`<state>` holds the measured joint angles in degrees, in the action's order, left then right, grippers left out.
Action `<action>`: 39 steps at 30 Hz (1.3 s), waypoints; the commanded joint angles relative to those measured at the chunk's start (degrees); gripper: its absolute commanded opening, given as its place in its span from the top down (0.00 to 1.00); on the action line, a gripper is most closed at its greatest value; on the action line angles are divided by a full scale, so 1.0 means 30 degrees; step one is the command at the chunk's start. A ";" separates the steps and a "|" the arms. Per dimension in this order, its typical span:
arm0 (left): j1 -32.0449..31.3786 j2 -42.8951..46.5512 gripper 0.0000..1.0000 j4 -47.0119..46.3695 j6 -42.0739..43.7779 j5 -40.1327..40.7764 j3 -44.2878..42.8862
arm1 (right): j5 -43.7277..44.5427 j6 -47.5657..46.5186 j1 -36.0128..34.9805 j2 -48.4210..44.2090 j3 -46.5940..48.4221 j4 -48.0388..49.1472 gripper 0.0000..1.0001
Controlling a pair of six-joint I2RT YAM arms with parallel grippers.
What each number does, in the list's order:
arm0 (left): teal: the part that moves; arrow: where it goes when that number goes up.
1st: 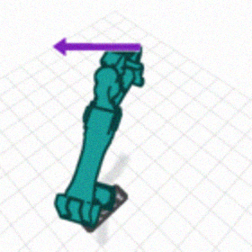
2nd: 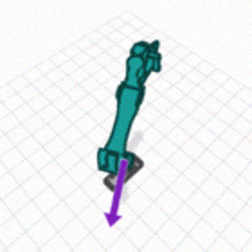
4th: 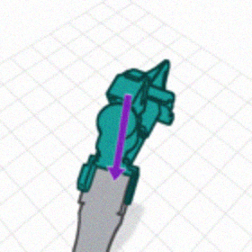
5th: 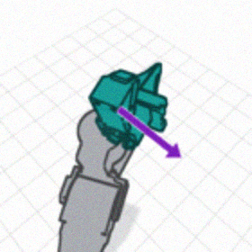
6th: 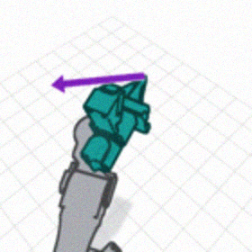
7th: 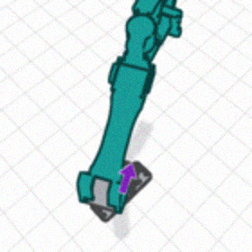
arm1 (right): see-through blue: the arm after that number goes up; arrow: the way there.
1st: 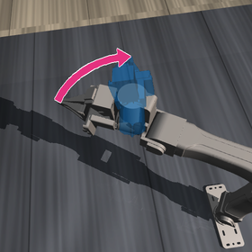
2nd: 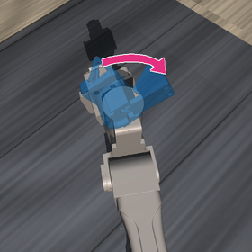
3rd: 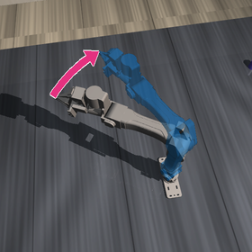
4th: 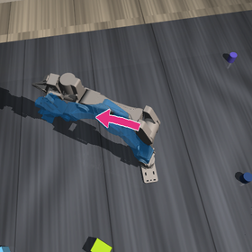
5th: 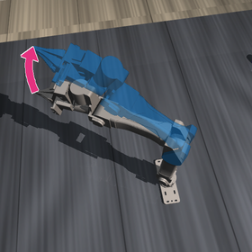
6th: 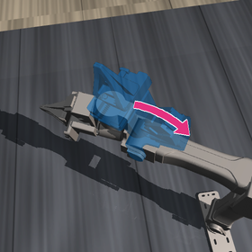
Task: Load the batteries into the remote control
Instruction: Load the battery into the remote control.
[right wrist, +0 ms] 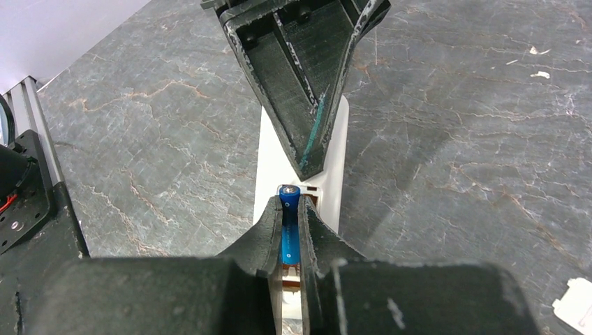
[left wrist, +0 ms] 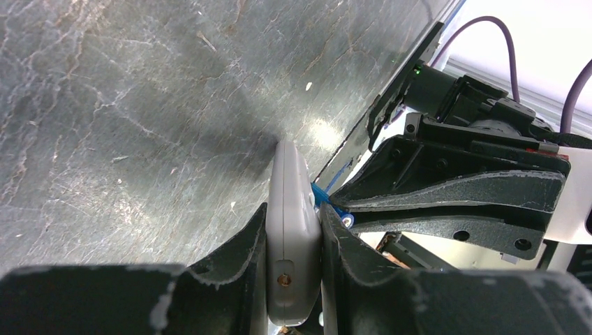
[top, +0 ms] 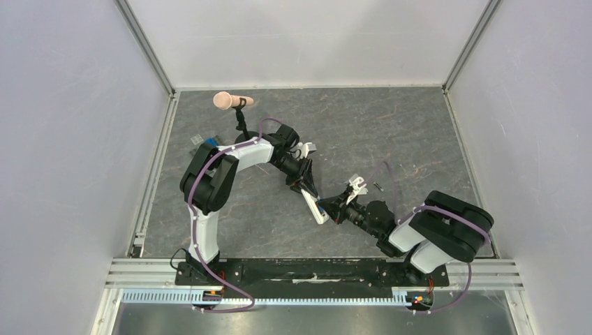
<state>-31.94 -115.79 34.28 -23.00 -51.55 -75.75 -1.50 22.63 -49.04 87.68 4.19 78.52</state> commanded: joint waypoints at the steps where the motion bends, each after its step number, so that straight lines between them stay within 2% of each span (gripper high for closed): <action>1: 0.0148 -0.0357 0.98 0.0174 0.0565 -0.0116 -0.0181 | -0.0288 -0.0583 -0.0149 0.0544 0.0850 0.1563 0.99; 13: 0.0320 -0.0512 0.98 0.0719 0.1074 -0.0219 -0.0562 | 0.0052 -0.1551 -0.0178 0.1420 0.1019 0.1483 0.99; 23: 0.0389 -0.0474 0.98 0.0730 0.1080 -0.0190 -0.0606 | -0.0283 -0.1701 -0.0185 0.1629 0.0835 0.1169 0.93; 31: 0.0394 -0.0444 0.98 0.0730 0.1050 -0.0014 -0.0679 | -0.0426 -0.1017 -0.0189 0.0809 0.1202 -0.0691 0.78; 39: 0.0394 -0.0406 0.98 0.0731 0.1048 0.0190 -0.0621 | -0.1025 -0.0554 -0.0179 -0.0190 0.1352 -0.1766 0.71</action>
<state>-31.09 -116.64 36.21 -22.50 -52.58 -76.05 -3.03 20.05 -49.39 89.23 6.81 74.11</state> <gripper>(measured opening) 0.314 0.276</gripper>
